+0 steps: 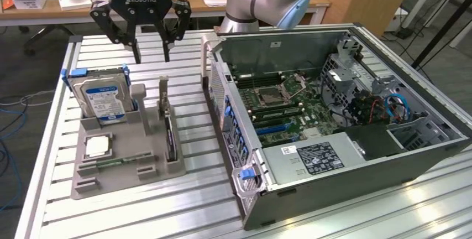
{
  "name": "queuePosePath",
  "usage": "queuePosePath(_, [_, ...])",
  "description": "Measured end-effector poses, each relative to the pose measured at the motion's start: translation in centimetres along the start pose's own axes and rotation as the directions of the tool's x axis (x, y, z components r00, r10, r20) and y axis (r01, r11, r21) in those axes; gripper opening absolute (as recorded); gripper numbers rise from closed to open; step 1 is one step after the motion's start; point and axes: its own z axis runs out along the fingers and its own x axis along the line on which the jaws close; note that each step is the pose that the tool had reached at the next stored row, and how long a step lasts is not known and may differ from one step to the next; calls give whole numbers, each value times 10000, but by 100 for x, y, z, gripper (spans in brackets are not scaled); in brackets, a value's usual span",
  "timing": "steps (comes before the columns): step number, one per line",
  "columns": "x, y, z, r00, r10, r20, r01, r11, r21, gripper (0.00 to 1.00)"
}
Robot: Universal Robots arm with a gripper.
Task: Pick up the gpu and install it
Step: 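Pick up the gpu and move the gpu toward the slot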
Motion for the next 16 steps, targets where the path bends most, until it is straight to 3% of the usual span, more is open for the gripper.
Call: queuePosePath(16, [-11,-143,-2,10000,0,1,0,10000,0,53])
